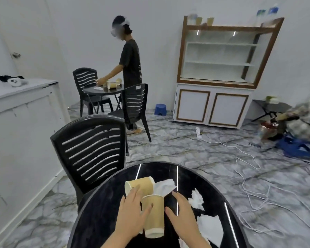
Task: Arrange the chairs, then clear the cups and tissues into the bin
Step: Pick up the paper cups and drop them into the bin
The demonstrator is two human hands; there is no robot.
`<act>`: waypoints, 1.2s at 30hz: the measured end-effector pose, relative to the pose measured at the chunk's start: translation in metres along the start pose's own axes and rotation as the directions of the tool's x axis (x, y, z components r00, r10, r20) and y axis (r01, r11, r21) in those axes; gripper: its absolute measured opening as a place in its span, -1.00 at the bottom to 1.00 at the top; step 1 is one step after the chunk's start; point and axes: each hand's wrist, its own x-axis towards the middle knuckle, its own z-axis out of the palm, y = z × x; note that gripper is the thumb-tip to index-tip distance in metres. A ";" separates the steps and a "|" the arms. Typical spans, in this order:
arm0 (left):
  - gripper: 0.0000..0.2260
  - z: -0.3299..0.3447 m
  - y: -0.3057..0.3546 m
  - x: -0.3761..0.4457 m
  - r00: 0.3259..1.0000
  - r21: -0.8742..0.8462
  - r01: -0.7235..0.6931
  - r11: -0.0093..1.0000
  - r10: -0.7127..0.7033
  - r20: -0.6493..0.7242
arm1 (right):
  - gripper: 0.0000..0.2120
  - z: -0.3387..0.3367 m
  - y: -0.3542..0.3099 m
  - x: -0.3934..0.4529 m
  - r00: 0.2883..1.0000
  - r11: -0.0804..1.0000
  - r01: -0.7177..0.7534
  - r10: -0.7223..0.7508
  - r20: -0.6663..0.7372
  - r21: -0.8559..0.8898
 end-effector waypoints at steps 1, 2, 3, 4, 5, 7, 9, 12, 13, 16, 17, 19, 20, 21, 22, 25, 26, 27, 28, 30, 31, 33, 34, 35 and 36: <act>-0.25 -0.001 -0.004 0.006 1.000 0.006 -0.012 1.000 0.012 -0.013 | -0.41 0.005 -0.001 0.003 1.000 1.000 -0.003 0.003 0.004 0.005; -0.27 -0.002 -0.010 0.013 0.999 0.013 -0.029 1.000 0.029 -0.028 | -0.41 0.010 -0.002 0.005 1.000 1.000 -0.010 0.010 0.006 0.011; -0.29 -0.003 -0.017 0.020 0.998 0.025 -0.050 0.998 0.051 -0.037 | -0.40 0.017 -0.004 0.007 1.000 1.000 -0.022 0.022 0.010 0.014; -0.30 -0.003 -0.023 0.027 0.997 0.039 -0.069 0.997 0.071 -0.037 | -0.38 0.023 -0.005 0.010 0.999 0.999 -0.032 0.032 0.015 0.012; -0.31 -0.003 -0.030 0.033 0.996 0.044 -0.080 0.996 0.081 -0.030 | -0.34 0.029 -0.007 0.012 0.999 0.999 -0.043 0.043 0.024 0.004; -0.32 -0.001 -0.042 0.045 0.996 0.037 -0.084 0.996 0.085 -0.017 | -0.26 0.041 -0.011 0.017 0.997 0.998 -0.063 0.064 0.039 -0.024; -0.31 0.000 -0.053 0.054 0.997 0.036 -0.074 0.997 0.074 0.001 | -0.17 0.053 -0.016 0.022 0.996 0.996 -0.080 0.081 0.028 -0.047; -0.29 0.002 -0.064 0.063 0.996 0.042 -0.059 0.997 0.057 0.064 | -0.11 0.070 -0.023 0.025 0.993 0.989 -0.118 0.117 -0.010 -0.089; -0.27 0.003 -0.066 0.066 0.995 0.047 -0.055 0.997 0.051 0.090 | -0.09 0.073 -0.025 0.025 0.991 0.985 -0.131 0.130 -0.017 -0.111; -0.27 0.006 -0.070 0.072 0.990 0.017 -0.057 0.998 0.054 0.128 | -0.08 0.080 -0.027 0.026 0.988 0.973 -0.151 0.145 -0.045 -0.174; -0.28 0.008 -0.071 0.074 0.990 -0.019 -0.067 0.998 0.069 0.125 | -0.07 0.081 -0.026 0.026 0.987 0.974 -0.159 0.152 -0.054 -0.162; -0.30 0.011 -0.074 0.076 0.989 -0.122 -0.066 0.990 0.081 0.125 | -0.05 0.083 -0.024 0.027 0.984 0.979 -0.177 0.172 -0.053 -0.102; -0.30 0.012 -0.075 0.077 0.988 -0.179 -0.053 0.982 0.078 0.134 | -0.05 0.083 -0.023 0.027 0.982 0.980 -0.185 0.181 -0.049 -0.077; -0.31 0.013 -0.076 0.078 0.987 -0.223 -0.043 0.974 0.076 0.141 | -0.05 0.084 -0.022 0.028 0.981 0.980 -0.190 0.188 -0.047 -0.062; -0.32 0.014 -0.077 0.079 0.987 -0.250 -0.045 0.967 0.082 0.138 | -0.06 0.084 -0.022 0.028 0.980 0.980 -0.193 0.191 -0.049 -0.052; -0.37 0.020 -0.079 0.083 0.989 -0.282 -0.059 0.958 0.094 0.112 | -0.09 0.086 -0.020 0.029 0.978 0.978 -0.202 0.199 -0.061 -0.051; -0.39 0.022 -0.080 0.083 0.991 -0.287 -0.058 0.956 0.091 0.101 | -0.10 0.086 -0.019 0.029 0.977 0.977 -0.206 0.203 -0.063 -0.047; -0.40 0.023 -0.080 0.083 0.992 -0.291 -0.060 0.955 0.089 0.088 | -0.11 0.086 -0.019 0.029 0.976 0.977 -0.209 0.206 -0.066 -0.040; -0.41 0.024 -0.081 0.083 0.993 -0.291 -0.064 0.955 0.090 0.078 | -0.11 0.086 -0.019 0.029 0.976 0.977 -0.211 0.209 -0.067 -0.032; -0.41 0.025 -0.080 0.082 0.993 -0.281 -0.065 0.958 0.089 0.076 | -0.13 0.086 -0.020 0.029 0.975 0.977 -0.214 0.213 -0.066 -0.018; -0.41 0.025 -0.079 0.082 0.993 -0.276 -0.060 0.959 0.087 0.084 | -0.13 0.085 -0.020 0.029 0.975 0.977 -0.215 0.214 -0.064 -0.007; -0.43 0.023 -0.078 0.083 0.991 -0.271 -0.063 0.960 0.092 0.094 | -0.14 0.084 -0.021 0.029 0.974 0.976 -0.218 0.219 -0.064 0.023; -0.46 0.021 -0.078 0.083 0.991 -0.275 -0.067 0.959 0.097 0.097 | -0.14 0.082 -0.021 0.028 0.974 0.976 -0.217 0.218 -0.063 0.035; -0.48 0.020 -0.078 0.083 0.991 -0.285 -0.067 0.956 0.097 0.092 | -0.14 0.081 -0.021 0.028 0.975 0.976 -0.211 0.214 -0.061 0.044; -0.50 0.018 -0.078 0.082 0.993 -0.297 -0.061 0.953 0.089 0.083 | -0.13 0.080 -0.021 0.027 0.976 0.978 -0.205 0.208 -0.059 0.050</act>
